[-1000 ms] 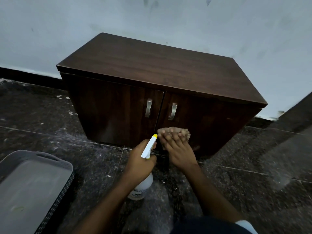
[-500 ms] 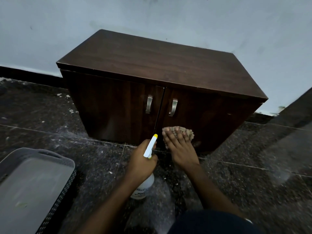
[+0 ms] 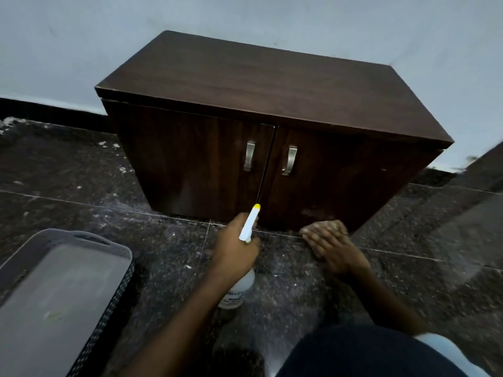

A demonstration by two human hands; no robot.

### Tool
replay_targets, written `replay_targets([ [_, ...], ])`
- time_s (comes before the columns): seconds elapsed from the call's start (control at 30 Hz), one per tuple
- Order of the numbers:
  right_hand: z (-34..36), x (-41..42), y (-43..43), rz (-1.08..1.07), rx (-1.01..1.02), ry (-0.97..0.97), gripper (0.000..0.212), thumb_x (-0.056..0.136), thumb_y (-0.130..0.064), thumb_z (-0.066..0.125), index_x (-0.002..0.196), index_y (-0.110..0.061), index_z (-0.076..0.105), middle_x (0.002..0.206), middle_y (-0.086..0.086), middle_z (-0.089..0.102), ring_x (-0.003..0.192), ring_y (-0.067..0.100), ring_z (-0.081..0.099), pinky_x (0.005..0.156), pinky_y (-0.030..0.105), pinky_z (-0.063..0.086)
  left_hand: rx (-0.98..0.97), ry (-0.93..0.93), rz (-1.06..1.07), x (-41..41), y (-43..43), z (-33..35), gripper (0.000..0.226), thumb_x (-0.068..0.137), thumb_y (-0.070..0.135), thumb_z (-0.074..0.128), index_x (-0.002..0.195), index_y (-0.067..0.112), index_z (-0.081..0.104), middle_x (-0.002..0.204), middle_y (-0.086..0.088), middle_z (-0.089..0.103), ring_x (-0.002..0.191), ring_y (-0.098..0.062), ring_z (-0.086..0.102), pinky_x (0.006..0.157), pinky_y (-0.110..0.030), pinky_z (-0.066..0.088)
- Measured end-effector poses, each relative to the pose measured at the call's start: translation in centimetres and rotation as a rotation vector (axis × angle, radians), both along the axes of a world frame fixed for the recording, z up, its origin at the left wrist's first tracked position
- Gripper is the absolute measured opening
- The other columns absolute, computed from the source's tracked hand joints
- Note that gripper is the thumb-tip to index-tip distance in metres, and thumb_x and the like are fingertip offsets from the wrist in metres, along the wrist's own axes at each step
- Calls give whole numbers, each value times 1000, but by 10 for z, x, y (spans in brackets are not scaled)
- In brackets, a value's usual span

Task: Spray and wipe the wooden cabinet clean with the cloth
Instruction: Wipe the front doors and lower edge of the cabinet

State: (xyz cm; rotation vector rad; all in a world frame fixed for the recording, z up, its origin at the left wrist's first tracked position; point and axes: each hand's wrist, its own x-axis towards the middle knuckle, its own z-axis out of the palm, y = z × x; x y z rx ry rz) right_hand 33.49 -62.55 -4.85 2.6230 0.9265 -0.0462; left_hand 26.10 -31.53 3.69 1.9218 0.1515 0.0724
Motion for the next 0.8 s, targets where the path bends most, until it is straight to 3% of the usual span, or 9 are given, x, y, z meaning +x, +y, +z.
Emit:
replay_targets([
  [0.13,-1,8,-5,33,-5,-67,66,98,-30,21,163,-17,12,171,1,12,158,28,7,126,51,14,24,-13,12,3,4,5,34,88,-5,63,114,18,67,101,-13,70,79,-15,60,60,-7,42],
  [0.27,-3,17,43,139,30,-132,66,100,-31,24,164,-18,14,171,1,9,157,26,1,127,47,4,30,-22,-36,4,-8,9,34,88,-4,64,117,13,69,102,-14,71,78,-17,61,60,-7,41],
  [0.33,3,25,62,147,109,-256,65,98,-27,33,163,-20,23,169,1,19,157,31,16,126,48,10,28,-43,-95,11,-12,13,31,88,-5,64,116,10,67,103,-18,71,83,-29,64,60,-13,41],
  [0.43,-11,8,82,-231,548,-366,65,95,-14,47,159,-11,35,161,19,37,143,45,34,120,57,21,21,-42,-115,13,-10,13,33,88,-6,62,116,12,66,106,-19,71,90,-38,64,63,-23,43],
  [0.47,-18,-2,90,-472,788,-337,62,99,-10,46,159,-4,30,160,26,32,144,47,30,121,54,18,14,-42,-109,11,-8,12,34,87,-6,62,115,13,66,106,-18,71,91,-38,64,65,-25,44],
  [0.53,-18,-6,104,-972,1393,-208,63,109,-10,37,161,5,5,168,28,2,156,41,2,127,45,4,1,-60,-98,9,-7,10,35,87,-6,62,115,15,67,105,-16,71,89,-35,64,65,-26,45],
  [0.6,-7,9,113,-1248,1779,-11,69,112,-15,34,159,4,-13,167,22,-21,156,33,-19,127,43,-4,2,-78,-84,9,-7,11,35,87,-7,62,113,15,67,103,-12,71,83,-29,64,61,-17,43],
  [0.7,-4,11,140,-1053,1848,29,73,113,-24,34,159,-6,-20,162,8,-36,157,32,-18,128,52,1,2,-69,-63,8,-8,12,33,87,-9,63,112,13,69,103,-7,71,82,-18,62,62,-9,41],
  [0.8,-10,-7,172,-821,1907,106,75,111,-35,34,160,-21,-21,163,-2,-36,155,16,-21,128,42,3,3,-52,-39,6,-12,11,35,87,-6,65,114,15,70,93,-1,71,72,1,58,60,-4,41],
])
